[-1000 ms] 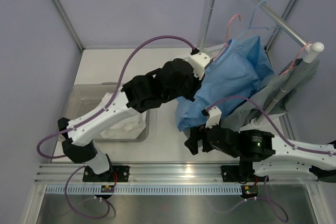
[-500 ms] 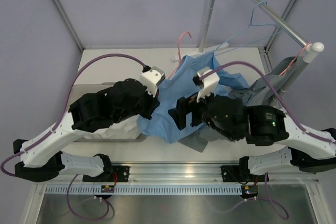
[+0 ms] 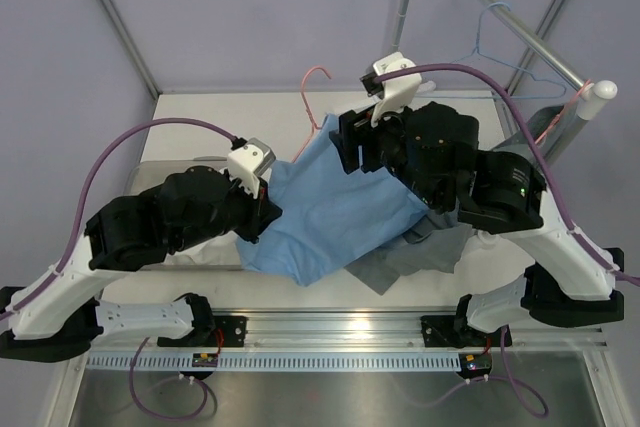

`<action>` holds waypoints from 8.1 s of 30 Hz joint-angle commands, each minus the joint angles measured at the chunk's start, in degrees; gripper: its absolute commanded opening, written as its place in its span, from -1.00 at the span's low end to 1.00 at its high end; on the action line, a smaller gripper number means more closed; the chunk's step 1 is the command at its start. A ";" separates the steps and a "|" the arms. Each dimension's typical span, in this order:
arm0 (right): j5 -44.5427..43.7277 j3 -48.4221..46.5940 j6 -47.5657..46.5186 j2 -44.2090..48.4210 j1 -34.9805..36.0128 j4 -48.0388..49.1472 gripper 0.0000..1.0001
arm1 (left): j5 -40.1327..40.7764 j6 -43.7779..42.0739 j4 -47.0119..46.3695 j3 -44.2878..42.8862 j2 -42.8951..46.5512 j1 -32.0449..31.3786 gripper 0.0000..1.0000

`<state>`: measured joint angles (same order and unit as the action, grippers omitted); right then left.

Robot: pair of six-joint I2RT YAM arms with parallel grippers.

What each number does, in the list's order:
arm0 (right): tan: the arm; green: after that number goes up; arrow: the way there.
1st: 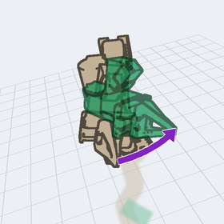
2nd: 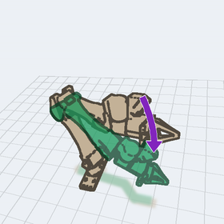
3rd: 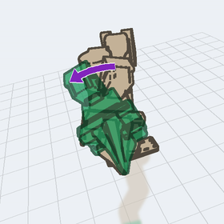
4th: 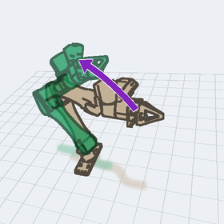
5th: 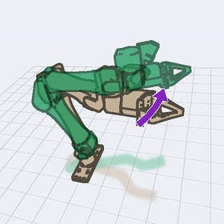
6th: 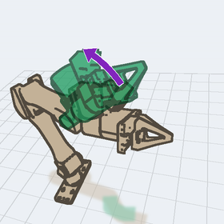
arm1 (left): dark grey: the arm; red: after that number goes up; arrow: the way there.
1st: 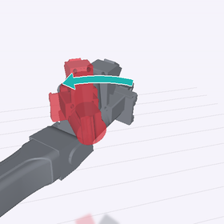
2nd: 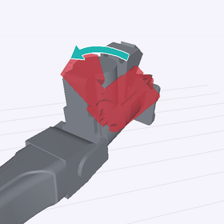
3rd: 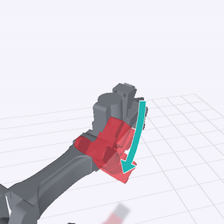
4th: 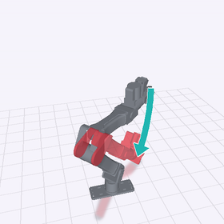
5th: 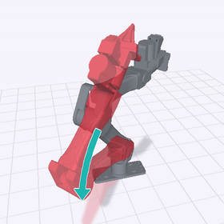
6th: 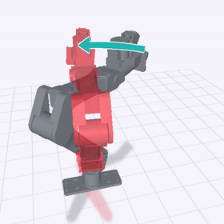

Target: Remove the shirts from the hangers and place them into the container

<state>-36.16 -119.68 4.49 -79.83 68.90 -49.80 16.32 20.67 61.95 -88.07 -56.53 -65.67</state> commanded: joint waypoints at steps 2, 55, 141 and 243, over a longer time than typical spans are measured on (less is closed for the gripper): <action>5.75 0.32 -6.07 -1.55 -0.44 2.87 0.32 | -4.36 0.34 -4.65 -0.43 0.64 0.01 -1.00; -28.17 0.14 -6.53 3.72 -11.59 4.90 -1.00 | -4.45 7.64 -13.69 20.57 17.41 -0.51 -1.00; 34.39 7.79 12.14 17.79 -46.40 -2.93 -1.00 | 9.90 -2.98 -21.61 12.49 8.37 -6.93 -0.42; 13.22 67.56 30.49 -16.49 -10.46 26.42 0.25 | -27.30 -13.37 -34.97 -40.25 -40.49 7.75 -1.00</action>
<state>-20.34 -52.42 32.14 -94.41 57.45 -26.30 -7.33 6.15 33.08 -126.39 -94.74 -58.04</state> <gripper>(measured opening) 0.752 0.028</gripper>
